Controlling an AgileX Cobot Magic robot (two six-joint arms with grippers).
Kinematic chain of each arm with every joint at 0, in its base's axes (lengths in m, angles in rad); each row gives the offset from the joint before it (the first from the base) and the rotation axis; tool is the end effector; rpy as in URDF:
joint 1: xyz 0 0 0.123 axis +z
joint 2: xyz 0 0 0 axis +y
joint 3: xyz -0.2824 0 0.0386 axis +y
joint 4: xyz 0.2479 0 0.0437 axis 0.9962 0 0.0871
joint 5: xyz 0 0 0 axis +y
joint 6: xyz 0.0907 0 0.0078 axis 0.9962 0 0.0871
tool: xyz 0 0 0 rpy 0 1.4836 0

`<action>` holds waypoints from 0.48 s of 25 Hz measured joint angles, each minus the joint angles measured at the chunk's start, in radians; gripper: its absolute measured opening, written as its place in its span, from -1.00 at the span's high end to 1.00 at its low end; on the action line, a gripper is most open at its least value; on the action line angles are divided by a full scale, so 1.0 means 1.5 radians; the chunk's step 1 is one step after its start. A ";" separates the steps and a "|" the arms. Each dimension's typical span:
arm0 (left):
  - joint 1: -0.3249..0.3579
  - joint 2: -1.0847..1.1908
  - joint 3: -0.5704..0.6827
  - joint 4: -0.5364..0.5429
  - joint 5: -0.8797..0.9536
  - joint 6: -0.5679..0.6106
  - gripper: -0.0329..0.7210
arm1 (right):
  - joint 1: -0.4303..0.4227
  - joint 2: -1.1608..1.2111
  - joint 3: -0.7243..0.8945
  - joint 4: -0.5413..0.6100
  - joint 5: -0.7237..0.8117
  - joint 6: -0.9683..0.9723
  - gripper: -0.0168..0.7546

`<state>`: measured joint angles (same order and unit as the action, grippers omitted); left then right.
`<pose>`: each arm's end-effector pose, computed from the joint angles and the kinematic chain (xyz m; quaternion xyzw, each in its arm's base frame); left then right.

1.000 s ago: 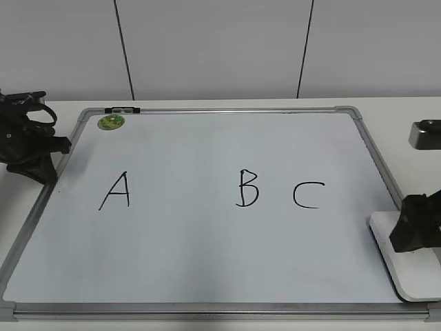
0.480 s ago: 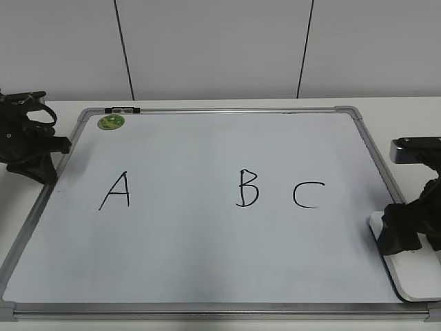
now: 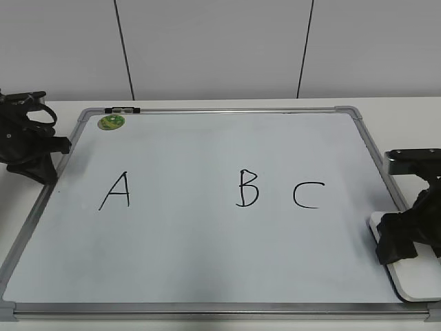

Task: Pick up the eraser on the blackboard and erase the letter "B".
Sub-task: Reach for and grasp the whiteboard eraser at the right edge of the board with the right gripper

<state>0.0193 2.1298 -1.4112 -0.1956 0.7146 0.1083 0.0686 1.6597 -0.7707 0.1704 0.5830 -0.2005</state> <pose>0.4188 -0.0035 0.1238 -0.0221 0.9909 -0.0646 0.1160 0.2697 0.0271 0.1469 -0.0673 0.9920 0.0470 0.0958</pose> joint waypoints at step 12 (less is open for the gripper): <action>0.000 0.000 0.000 0.000 0.000 0.000 0.81 | 0.000 0.005 -0.055 -0.003 0.101 0.002 -0.43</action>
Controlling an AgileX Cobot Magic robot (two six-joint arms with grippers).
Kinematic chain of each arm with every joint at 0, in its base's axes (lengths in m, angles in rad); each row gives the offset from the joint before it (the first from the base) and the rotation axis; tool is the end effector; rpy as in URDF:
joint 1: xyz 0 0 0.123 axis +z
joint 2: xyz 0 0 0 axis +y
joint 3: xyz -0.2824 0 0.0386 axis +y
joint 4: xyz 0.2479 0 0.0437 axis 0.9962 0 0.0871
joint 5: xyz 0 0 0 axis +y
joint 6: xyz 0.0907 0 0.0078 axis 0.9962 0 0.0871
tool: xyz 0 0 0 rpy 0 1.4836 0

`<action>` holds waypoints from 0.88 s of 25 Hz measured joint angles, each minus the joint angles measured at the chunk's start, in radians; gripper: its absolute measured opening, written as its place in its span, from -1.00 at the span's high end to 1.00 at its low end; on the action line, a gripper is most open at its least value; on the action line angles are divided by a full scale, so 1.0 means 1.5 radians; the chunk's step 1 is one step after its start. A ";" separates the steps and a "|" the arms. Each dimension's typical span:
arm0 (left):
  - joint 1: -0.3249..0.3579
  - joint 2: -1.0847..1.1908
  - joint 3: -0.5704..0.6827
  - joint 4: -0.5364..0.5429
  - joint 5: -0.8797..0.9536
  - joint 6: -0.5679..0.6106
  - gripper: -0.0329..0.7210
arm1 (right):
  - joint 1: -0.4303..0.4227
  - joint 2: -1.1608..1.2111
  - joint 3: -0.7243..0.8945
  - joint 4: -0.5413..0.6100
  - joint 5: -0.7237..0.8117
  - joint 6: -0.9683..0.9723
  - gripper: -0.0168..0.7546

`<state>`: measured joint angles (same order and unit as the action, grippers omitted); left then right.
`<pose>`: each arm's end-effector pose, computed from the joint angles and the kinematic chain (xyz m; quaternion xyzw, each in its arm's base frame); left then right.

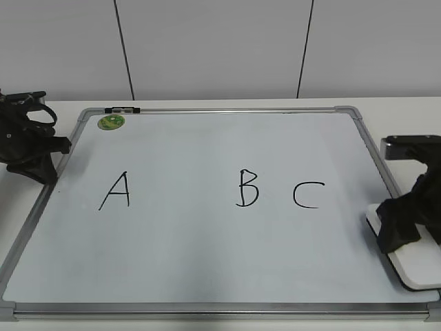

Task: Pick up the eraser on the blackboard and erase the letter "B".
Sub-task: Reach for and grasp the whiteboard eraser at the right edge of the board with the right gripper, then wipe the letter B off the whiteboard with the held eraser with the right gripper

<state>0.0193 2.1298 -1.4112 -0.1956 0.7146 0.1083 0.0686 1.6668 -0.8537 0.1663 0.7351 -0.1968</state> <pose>0.4188 -0.0035 0.1238 -0.0221 0.9909 -0.0646 0.1160 0.2767 0.0292 0.1605 -0.0737 0.9940 0.0554 0.0583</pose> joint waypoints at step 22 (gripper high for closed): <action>0.000 0.000 0.000 0.000 0.000 0.000 0.81 | 0.210 0.146 -0.424 -0.008 0.136 -0.001 -0.43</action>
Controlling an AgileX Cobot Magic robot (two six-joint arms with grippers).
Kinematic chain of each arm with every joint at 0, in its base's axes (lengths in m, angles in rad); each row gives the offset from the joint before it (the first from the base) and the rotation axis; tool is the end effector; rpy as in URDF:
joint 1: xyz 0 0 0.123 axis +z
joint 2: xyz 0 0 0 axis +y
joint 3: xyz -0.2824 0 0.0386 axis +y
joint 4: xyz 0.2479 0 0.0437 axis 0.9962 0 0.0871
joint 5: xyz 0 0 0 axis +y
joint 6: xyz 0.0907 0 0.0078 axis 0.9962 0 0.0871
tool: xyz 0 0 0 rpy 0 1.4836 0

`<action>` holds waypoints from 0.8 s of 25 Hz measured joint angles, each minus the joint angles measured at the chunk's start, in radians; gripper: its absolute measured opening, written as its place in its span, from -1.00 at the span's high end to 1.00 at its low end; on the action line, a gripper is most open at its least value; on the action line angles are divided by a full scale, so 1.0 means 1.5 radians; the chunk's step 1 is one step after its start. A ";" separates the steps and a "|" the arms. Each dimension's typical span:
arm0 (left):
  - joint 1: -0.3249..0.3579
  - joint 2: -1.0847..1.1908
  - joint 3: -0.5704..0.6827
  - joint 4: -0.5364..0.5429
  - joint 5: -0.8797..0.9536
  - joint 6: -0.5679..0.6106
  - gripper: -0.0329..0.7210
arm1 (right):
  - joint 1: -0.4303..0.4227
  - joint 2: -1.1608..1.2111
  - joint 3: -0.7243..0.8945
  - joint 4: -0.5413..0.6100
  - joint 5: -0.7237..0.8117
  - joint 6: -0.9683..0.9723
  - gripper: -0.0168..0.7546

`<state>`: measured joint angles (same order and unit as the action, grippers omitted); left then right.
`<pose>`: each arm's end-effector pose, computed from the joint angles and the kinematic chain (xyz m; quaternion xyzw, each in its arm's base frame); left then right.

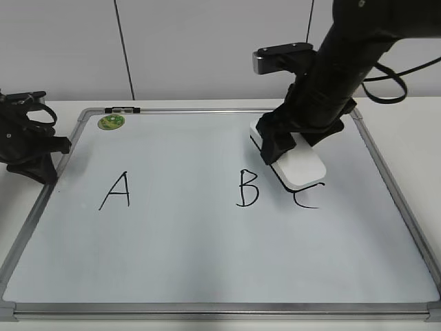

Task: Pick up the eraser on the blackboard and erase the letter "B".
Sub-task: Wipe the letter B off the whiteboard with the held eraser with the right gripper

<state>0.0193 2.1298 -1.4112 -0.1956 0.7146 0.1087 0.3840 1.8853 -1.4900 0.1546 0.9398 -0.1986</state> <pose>0.4188 -0.0035 0.1238 -0.0219 0.9909 -0.0646 0.1160 0.3654 0.1599 0.2389 -0.2491 0.9526 0.0834 0.1532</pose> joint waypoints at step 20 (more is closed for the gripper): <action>0.000 0.000 0.000 -0.001 0.000 0.001 0.81 | 0.004 0.262 -0.242 -0.028 0.024 -0.001 -0.43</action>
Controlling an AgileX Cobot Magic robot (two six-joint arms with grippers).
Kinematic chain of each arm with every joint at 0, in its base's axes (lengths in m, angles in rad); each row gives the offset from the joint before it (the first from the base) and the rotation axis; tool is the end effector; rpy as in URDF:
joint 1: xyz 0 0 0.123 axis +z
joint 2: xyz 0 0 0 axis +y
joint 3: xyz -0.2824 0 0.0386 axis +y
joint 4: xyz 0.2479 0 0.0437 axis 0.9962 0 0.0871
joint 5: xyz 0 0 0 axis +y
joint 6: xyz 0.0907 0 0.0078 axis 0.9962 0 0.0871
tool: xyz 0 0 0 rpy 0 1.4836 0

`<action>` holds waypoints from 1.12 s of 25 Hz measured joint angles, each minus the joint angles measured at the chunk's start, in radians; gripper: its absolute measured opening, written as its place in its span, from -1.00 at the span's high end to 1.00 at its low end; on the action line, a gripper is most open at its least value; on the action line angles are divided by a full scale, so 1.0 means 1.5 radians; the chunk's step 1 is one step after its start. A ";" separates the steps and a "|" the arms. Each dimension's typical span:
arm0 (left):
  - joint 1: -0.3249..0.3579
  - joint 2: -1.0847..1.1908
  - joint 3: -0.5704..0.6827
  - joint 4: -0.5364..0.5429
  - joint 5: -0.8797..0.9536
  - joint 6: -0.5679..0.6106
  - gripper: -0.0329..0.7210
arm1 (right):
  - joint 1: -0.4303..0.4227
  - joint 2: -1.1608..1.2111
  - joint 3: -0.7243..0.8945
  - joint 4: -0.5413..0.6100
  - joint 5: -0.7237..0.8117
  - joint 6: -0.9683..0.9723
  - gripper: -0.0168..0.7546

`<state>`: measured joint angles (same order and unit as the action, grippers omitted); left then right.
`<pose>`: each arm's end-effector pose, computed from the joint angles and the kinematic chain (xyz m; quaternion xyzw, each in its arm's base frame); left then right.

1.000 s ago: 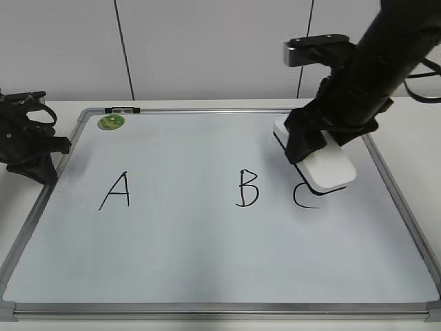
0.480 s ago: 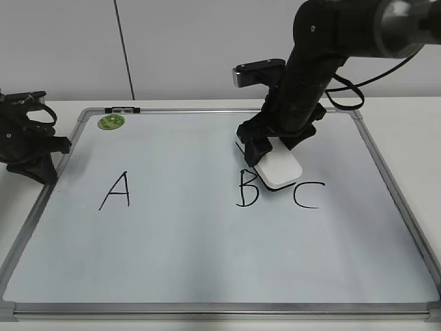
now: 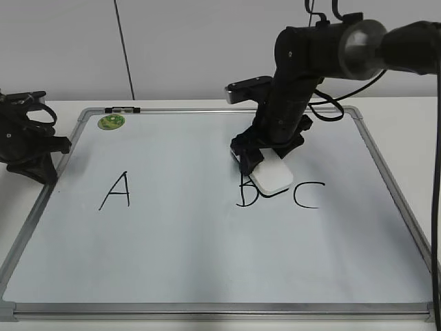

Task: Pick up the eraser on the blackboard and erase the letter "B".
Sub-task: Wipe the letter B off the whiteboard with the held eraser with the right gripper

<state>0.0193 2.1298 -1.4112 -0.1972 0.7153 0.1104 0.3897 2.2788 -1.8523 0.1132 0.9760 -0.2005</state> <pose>0.4188 -0.0036 0.1238 -0.0215 0.9909 -0.0651 0.1157 0.4406 0.1902 0.1620 -0.2636 0.9549 0.0623 0.1219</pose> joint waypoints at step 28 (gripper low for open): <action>0.000 0.000 -0.001 0.000 0.001 0.000 0.80 | 0.064 0.018 -0.018 -0.051 0.034 -0.022 -0.43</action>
<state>0.0193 2.1298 -1.4128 -0.1972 0.7169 0.1104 0.4859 2.3059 -1.8789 0.0366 1.0273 -0.2331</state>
